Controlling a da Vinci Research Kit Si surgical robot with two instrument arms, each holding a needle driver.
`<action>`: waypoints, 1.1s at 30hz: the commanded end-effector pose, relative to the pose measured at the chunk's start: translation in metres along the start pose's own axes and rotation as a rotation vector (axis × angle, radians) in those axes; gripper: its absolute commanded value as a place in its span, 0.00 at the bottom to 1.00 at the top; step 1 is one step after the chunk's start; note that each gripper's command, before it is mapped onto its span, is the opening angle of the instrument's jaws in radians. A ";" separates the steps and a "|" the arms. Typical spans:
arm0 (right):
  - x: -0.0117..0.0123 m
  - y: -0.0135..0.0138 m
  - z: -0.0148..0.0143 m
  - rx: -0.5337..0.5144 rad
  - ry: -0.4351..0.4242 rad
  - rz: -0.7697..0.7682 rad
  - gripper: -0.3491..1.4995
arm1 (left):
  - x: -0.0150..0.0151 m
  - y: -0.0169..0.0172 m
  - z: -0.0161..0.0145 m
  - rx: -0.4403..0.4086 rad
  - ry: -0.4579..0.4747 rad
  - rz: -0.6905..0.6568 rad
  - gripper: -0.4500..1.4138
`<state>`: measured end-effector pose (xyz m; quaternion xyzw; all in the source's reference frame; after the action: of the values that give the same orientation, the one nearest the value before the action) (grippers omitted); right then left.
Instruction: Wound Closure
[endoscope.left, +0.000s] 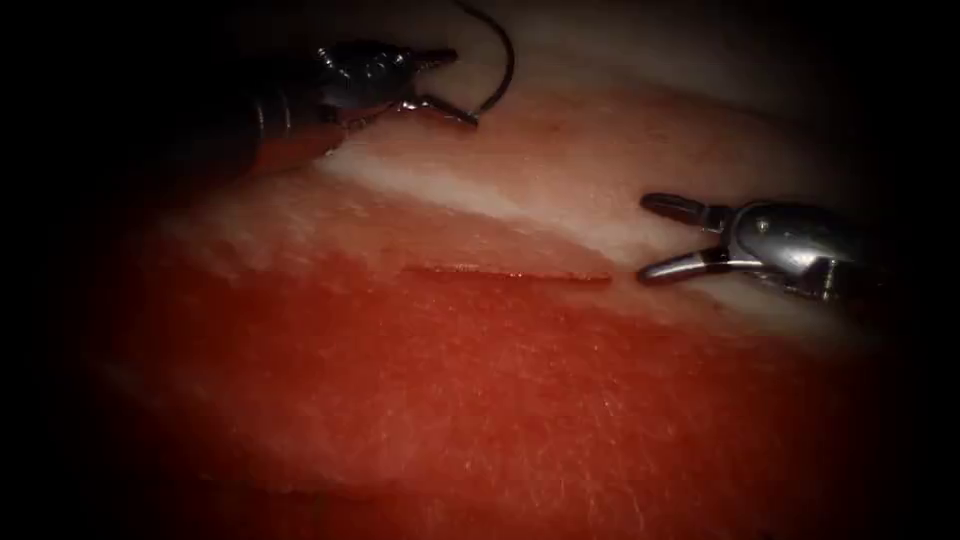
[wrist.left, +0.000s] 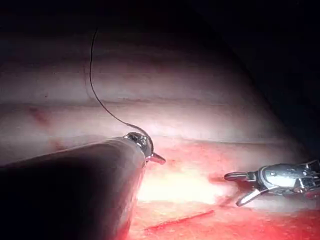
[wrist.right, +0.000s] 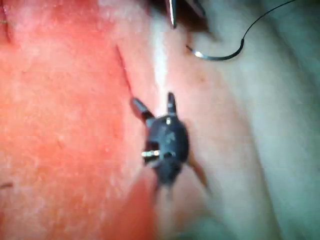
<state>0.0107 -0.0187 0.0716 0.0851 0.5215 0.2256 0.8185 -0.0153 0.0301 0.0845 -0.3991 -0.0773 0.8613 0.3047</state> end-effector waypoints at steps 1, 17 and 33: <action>-0.0001 -0.0001 0.0009 0.004 0.000 -0.001 0.84 | 0.0002 -0.0007 0.0011 0.006 -0.006 0.002 0.50; -0.0002 -0.0001 0.0010 0.003 0.000 -0.001 0.83 | -0.0027 -0.0019 0.0060 0.014 -0.080 0.037 0.48; -0.0002 -0.0001 0.0009 0.005 -0.002 -0.002 0.83 | -0.0053 -0.0034 0.0075 0.024 -0.117 0.049 0.39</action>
<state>0.0107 -0.0187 0.0717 0.0869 0.5199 0.2240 0.8197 -0.0162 0.0300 0.0938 -0.3447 -0.0755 0.8915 0.2843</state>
